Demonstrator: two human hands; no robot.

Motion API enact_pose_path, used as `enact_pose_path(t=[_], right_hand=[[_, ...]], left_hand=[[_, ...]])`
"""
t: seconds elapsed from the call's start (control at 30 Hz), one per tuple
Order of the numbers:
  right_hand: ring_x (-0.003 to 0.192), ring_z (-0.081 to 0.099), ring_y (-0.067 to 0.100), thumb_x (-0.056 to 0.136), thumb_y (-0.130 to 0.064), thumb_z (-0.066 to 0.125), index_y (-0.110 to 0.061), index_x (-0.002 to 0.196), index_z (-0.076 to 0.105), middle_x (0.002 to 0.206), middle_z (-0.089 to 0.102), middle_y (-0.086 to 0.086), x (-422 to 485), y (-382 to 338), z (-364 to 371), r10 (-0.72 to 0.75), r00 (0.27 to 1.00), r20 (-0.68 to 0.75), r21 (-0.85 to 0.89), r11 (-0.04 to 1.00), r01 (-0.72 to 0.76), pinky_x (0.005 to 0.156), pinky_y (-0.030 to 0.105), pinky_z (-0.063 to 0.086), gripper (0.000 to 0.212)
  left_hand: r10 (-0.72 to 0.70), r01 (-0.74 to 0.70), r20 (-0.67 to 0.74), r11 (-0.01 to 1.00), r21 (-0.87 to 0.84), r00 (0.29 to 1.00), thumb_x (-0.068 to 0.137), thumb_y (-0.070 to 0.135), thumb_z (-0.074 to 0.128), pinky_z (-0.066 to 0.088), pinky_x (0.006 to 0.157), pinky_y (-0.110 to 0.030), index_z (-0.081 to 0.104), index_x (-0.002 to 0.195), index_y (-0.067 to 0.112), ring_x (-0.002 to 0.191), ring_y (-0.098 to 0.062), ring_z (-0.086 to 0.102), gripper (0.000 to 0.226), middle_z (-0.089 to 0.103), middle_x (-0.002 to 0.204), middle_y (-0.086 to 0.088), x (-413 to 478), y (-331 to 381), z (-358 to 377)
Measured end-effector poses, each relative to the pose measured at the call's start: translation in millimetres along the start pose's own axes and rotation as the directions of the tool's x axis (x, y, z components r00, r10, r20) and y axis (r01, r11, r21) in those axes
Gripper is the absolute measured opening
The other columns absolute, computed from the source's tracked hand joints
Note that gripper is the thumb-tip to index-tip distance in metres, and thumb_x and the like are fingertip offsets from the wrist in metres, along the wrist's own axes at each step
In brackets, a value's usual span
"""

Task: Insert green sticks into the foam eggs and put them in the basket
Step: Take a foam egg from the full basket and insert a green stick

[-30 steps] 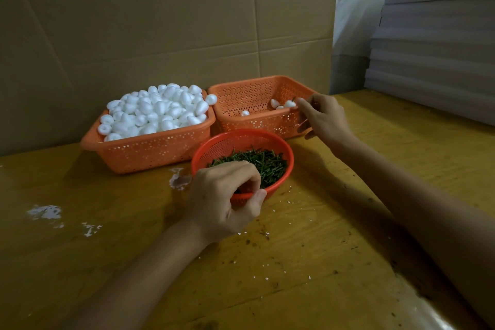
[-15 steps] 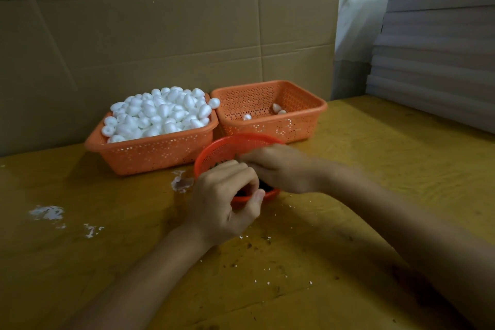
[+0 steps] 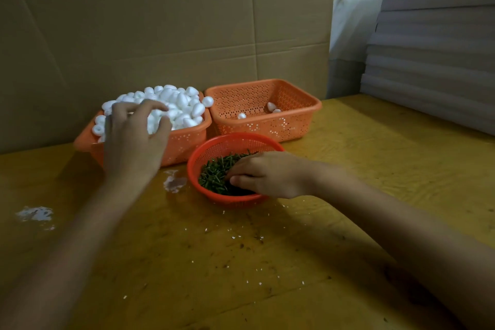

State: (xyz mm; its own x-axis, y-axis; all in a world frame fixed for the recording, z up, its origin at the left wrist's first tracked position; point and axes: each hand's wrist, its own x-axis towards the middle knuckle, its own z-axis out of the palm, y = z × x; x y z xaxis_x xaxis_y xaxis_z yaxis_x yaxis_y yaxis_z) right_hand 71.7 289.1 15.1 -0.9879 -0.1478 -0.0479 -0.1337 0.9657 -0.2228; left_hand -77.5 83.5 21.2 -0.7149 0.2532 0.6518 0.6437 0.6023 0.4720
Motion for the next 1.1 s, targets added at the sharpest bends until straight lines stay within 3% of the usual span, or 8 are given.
enact_pose_path(t=[0.07,0.17,0.4,0.67,0.87,0.97,1.1], right_hand=[[0.134,0.055,0.019,0.112,-0.042,0.038,-0.025,0.143,0.060,0.147,0.060,-0.003,0,0,1,-0.004,1.000,-0.002,0.000,1.000,0.004,0.112,0.046,0.043,0.042],[0.133,0.056,0.020,0.111,-0.043,0.038,-0.024,0.142,0.062,0.145,0.061,-0.002,0,-1,0,0.000,1.000,-0.007,0.008,1.000,0.000,0.111,0.047,0.043,0.043],[0.135,0.055,0.020,0.112,-0.043,0.037,-0.025,0.143,0.061,0.147,0.060,-0.003,-2,-3,-1,0.012,1.000,-0.005,0.010,1.000,-0.012,0.112,0.046,0.042,0.043],[0.137,0.053,0.019,0.111,-0.044,0.037,-0.025,0.144,0.060,0.149,0.058,-0.003,-2,-3,0,0.021,1.000,-0.010,0.013,1.000,-0.021,0.114,0.046,0.041,0.044],[0.135,0.054,0.019,0.111,-0.042,0.039,-0.025,0.144,0.060,0.149,0.059,-0.003,-3,-4,0,0.008,1.000,-0.017,0.010,1.000,-0.008,0.113,0.045,0.042,0.042],[0.131,0.056,0.019,0.110,-0.035,0.046,-0.024,0.143,0.060,0.145,0.061,-0.004,-3,-3,-2,-0.008,1.000,-0.015,0.009,1.000,0.008,0.108,0.046,0.045,0.037],[0.119,0.060,0.017,0.107,-0.030,0.055,-0.023,0.133,0.065,0.132,0.066,-0.004,-4,-3,-2,-0.009,0.999,-0.040,0.052,0.999,0.012,0.100,0.046,0.049,0.029]], left_hand=[[-0.030,-0.017,0.161,0.958,0.286,0.986,0.105,0.045,0.051,0.040,0.106,-0.054,0.067,0.132,0.029,0.131,-0.041,0.046,0.035,0.055,0.135,-0.018,4,-26,-4],[0.004,-0.098,0.233,0.915,0.392,0.973,0.106,0.052,0.046,0.041,0.101,-0.054,0.067,0.135,0.024,0.123,-0.044,0.053,0.045,0.066,0.128,-0.020,6,-45,-8],[0.072,-0.124,0.169,0.939,0.320,0.983,0.110,0.040,0.048,0.041,0.085,-0.049,0.072,0.120,0.017,0.110,-0.042,0.056,0.035,0.072,0.112,-0.019,9,-51,-8],[0.083,-0.115,0.205,0.982,0.150,0.975,0.109,0.038,0.047,0.042,0.078,-0.039,0.071,0.117,0.021,0.094,-0.018,0.058,0.030,0.073,0.115,-0.005,18,-58,-11],[0.121,-0.151,0.192,0.977,0.150,0.974,0.109,0.032,0.049,0.039,0.080,-0.036,0.074,0.120,0.019,0.107,-0.025,0.064,0.031,0.075,0.121,-0.004,18,-59,-9],[0.075,-0.089,0.115,0.988,0.123,0.990,0.105,0.032,0.059,0.032,0.071,-0.024,0.078,0.111,0.021,0.091,-0.011,0.054,0.023,0.076,0.107,-0.001,19,-58,-9],[0.011,-0.015,0.084,0.999,0.046,0.996,0.100,0.027,0.069,0.037,0.074,-0.032,0.082,0.101,0.023,0.080,-0.016,0.058,0.014,0.067,0.083,0.004,22,-56,-11]])
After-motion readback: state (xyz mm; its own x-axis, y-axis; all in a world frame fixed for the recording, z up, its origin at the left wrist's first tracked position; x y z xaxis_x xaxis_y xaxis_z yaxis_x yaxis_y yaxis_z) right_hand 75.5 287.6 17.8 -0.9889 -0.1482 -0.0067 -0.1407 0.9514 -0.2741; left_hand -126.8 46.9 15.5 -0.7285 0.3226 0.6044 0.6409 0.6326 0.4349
